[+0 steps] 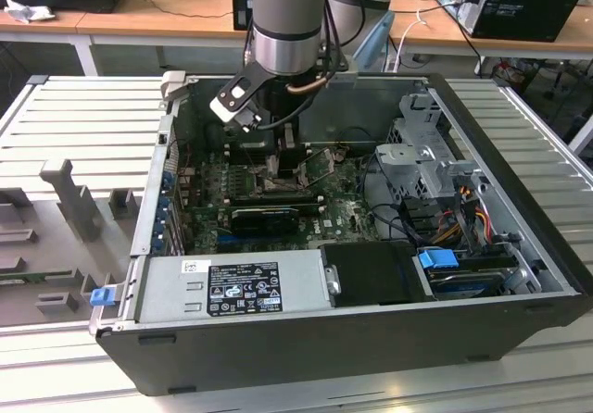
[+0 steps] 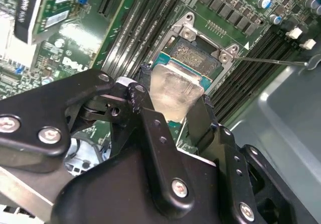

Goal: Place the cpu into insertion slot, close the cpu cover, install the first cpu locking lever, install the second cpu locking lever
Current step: 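Place the cpu into insertion slot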

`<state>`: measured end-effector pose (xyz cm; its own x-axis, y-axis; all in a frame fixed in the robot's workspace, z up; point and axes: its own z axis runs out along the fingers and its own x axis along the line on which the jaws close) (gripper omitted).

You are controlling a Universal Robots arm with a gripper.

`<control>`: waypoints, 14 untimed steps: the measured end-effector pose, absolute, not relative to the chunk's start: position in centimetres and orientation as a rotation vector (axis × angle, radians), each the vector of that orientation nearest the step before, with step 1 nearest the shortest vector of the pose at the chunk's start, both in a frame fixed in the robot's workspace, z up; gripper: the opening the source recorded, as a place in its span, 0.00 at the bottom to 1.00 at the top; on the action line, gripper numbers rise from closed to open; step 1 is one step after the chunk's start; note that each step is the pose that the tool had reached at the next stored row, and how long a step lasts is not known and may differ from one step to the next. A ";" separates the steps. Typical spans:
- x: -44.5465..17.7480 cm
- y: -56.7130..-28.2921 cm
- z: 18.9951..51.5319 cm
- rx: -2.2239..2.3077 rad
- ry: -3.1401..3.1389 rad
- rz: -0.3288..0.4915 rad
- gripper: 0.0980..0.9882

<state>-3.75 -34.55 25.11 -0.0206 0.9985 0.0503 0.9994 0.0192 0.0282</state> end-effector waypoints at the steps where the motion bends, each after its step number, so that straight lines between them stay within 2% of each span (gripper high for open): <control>1: -3.8 -34.4 24.9 -2.187 -2.231 -0.086 0.48; 14: -4.0 -33.2 22.7 -2.201 -2.218 -0.087 0.48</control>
